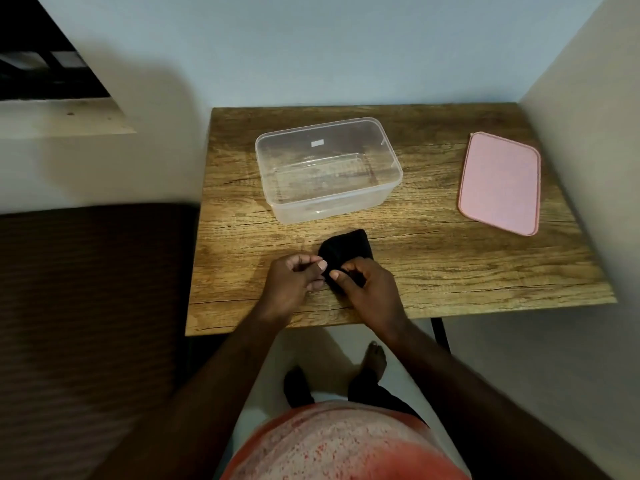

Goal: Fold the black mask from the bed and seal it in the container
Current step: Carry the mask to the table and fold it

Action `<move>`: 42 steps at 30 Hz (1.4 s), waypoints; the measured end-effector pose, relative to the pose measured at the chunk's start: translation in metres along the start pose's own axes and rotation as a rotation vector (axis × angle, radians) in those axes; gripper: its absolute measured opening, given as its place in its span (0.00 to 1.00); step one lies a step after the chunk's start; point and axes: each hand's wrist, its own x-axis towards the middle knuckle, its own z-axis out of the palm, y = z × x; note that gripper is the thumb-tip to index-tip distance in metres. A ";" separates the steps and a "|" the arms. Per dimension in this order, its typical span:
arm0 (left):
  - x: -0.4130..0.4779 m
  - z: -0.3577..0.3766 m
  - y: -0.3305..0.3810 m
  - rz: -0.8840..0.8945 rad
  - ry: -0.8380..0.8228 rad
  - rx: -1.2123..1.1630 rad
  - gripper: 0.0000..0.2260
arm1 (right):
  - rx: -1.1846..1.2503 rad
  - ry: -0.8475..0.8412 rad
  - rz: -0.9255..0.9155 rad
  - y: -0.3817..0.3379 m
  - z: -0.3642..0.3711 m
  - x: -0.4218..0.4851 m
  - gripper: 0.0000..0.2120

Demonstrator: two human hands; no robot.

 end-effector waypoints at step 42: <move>0.016 0.007 0.010 0.044 0.087 0.337 0.08 | -0.367 -0.094 -0.256 -0.011 0.008 -0.002 0.20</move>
